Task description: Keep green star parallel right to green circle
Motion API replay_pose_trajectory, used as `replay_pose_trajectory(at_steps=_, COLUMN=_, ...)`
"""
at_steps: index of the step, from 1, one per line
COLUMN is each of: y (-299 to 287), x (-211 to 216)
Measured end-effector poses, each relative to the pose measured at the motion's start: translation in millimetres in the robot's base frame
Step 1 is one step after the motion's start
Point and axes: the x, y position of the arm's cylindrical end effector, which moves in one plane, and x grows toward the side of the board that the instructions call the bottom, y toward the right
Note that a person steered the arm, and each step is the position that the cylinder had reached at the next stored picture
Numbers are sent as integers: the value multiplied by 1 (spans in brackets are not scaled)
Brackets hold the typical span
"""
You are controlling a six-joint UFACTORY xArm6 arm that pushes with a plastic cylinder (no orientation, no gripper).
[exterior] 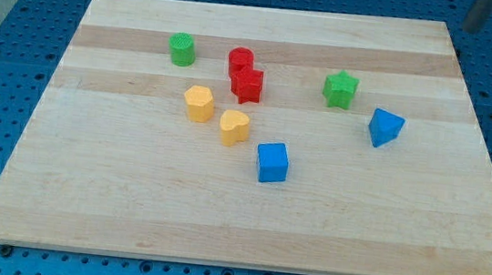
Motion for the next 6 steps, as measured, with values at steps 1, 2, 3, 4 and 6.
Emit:
replay_pose_trajectory(at_steps=1, y=-7, x=0)
replay_pose_trajectory(at_steps=2, y=-26, x=12)
replay_pose_trajectory(at_steps=3, y=-47, x=22)
replay_pose_trajectory(at_steps=4, y=-69, x=51)
replay_pose_trajectory(at_steps=6, y=-72, x=92)
